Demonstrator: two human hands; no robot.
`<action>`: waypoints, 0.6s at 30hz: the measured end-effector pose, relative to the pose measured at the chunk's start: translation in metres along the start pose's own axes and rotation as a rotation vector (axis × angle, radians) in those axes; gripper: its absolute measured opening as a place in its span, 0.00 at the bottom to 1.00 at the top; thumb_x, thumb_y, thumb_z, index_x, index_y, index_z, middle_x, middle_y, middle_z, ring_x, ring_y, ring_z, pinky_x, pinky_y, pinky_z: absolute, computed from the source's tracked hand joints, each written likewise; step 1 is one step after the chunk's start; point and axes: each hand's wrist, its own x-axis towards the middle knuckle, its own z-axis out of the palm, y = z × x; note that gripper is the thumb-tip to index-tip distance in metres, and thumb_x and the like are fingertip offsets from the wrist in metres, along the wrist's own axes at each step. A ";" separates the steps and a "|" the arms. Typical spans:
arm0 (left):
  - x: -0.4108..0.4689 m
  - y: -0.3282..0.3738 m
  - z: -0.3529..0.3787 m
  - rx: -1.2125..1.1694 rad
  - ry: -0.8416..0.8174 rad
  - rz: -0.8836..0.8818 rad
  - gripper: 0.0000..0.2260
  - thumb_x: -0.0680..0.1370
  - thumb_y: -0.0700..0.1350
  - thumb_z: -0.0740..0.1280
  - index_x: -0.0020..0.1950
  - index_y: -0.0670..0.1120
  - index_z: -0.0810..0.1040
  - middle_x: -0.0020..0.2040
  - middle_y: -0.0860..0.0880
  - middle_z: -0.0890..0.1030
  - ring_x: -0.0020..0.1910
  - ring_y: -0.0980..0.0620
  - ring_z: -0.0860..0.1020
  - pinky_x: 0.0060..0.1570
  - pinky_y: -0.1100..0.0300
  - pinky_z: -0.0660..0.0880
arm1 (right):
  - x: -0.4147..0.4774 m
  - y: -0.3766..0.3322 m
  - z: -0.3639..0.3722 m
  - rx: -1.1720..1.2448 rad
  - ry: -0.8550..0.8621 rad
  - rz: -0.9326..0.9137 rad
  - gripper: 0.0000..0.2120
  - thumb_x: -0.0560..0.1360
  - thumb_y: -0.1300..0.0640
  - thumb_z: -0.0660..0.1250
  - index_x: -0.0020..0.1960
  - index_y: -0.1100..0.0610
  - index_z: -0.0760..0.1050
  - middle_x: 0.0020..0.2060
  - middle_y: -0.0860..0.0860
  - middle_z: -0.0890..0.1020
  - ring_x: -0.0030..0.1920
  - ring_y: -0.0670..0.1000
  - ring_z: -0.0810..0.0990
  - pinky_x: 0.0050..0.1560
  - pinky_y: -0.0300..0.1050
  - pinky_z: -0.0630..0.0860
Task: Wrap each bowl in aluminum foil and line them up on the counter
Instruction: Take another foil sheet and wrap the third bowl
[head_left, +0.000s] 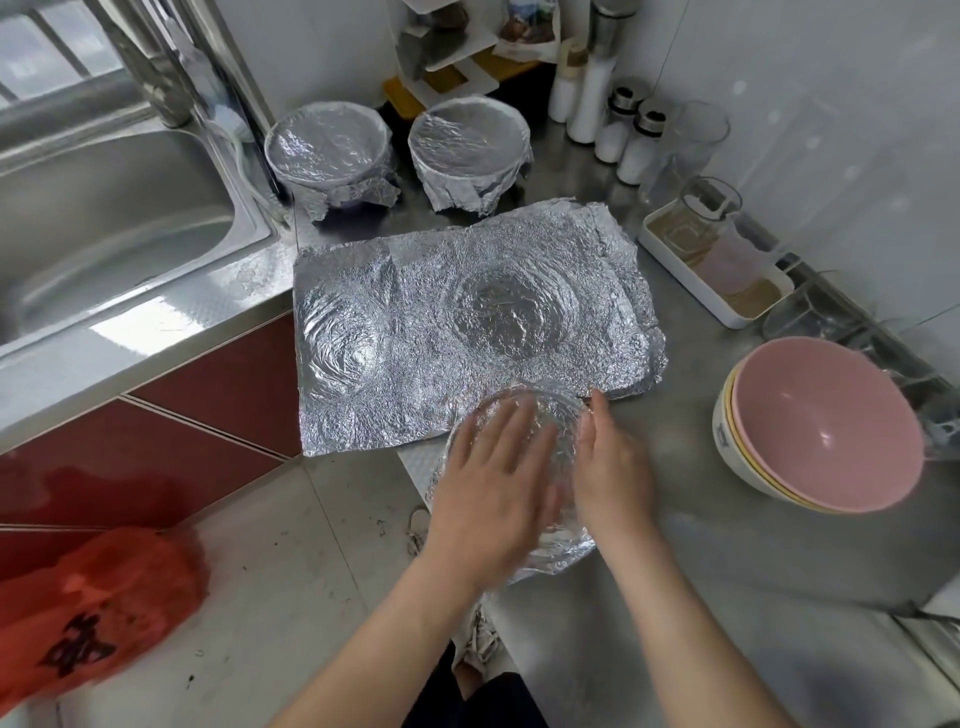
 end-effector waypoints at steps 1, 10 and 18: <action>-0.010 0.008 0.002 0.000 -0.007 0.040 0.24 0.81 0.57 0.54 0.73 0.48 0.70 0.75 0.45 0.67 0.75 0.46 0.64 0.71 0.42 0.62 | 0.000 -0.001 0.000 -0.017 0.005 0.000 0.21 0.82 0.57 0.54 0.74 0.60 0.63 0.57 0.64 0.80 0.55 0.65 0.78 0.49 0.53 0.70; -0.028 0.009 0.018 0.124 -0.093 0.079 0.30 0.82 0.62 0.50 0.77 0.44 0.63 0.78 0.47 0.61 0.78 0.49 0.56 0.73 0.43 0.56 | -0.004 -0.007 -0.003 0.245 -0.023 0.127 0.20 0.83 0.55 0.52 0.74 0.57 0.65 0.66 0.57 0.75 0.67 0.58 0.72 0.61 0.44 0.64; -0.027 -0.001 0.003 0.074 -0.069 0.023 0.32 0.81 0.65 0.47 0.78 0.46 0.62 0.78 0.48 0.62 0.78 0.49 0.56 0.74 0.43 0.52 | 0.005 -0.008 -0.016 0.345 -0.061 0.167 0.13 0.82 0.54 0.56 0.57 0.57 0.78 0.50 0.51 0.83 0.53 0.58 0.78 0.50 0.45 0.68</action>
